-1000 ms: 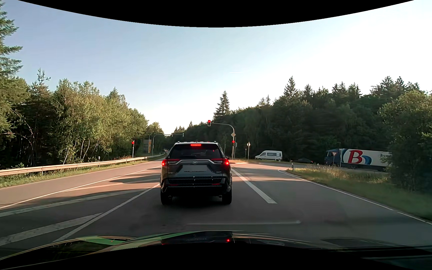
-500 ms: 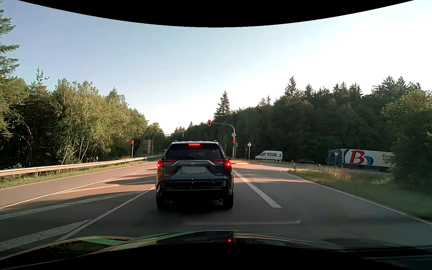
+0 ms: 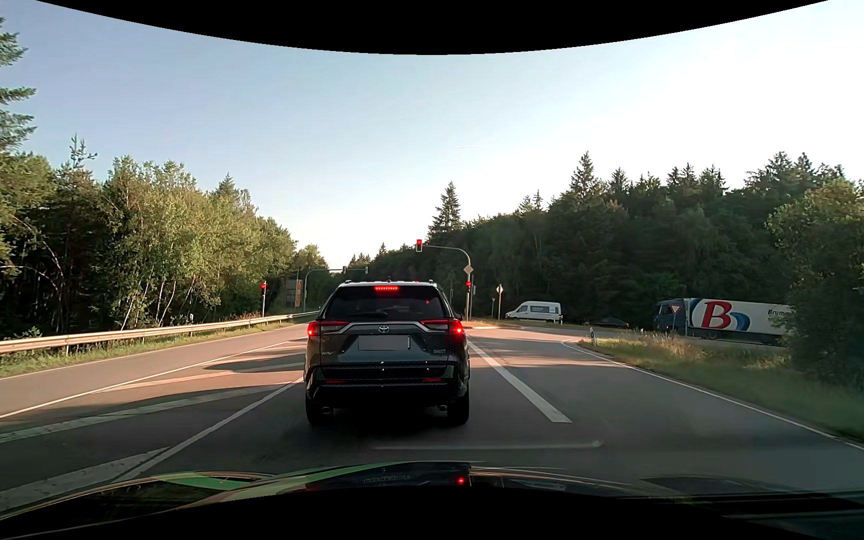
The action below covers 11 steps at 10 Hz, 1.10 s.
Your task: Follow the waypoints while adhering to traffic rules and regulations
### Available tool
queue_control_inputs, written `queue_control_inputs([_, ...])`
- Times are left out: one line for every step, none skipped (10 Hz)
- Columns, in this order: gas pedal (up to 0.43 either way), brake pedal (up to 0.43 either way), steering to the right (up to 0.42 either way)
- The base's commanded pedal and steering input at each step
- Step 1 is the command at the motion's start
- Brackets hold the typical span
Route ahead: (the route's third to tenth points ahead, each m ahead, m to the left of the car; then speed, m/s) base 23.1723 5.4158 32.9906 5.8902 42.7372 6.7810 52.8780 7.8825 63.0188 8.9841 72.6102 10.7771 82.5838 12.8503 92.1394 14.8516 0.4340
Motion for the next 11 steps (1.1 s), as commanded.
queue_control_inputs([0.000, 0.201, -0.009])
queue_control_inputs([0.000, 0.207, -0.009])
queue_control_inputs([0.000, 0.207, -0.009])
queue_control_inputs([0.000, 0.207, -0.009])
queue_control_inputs([0.000, 0.207, -0.009])
queue_control_inputs([0.000, 0.213, -0.009])
queue_control_inputs([0.000, 0.207, -0.009])
queue_control_inputs([0.000, 0.207, -0.009])
queue_control_inputs([0.000, 0.213, -0.009])
queue_control_inputs([0.000, 0.213, -0.009])
queue_control_inputs([0.000, 0.220, -0.009])
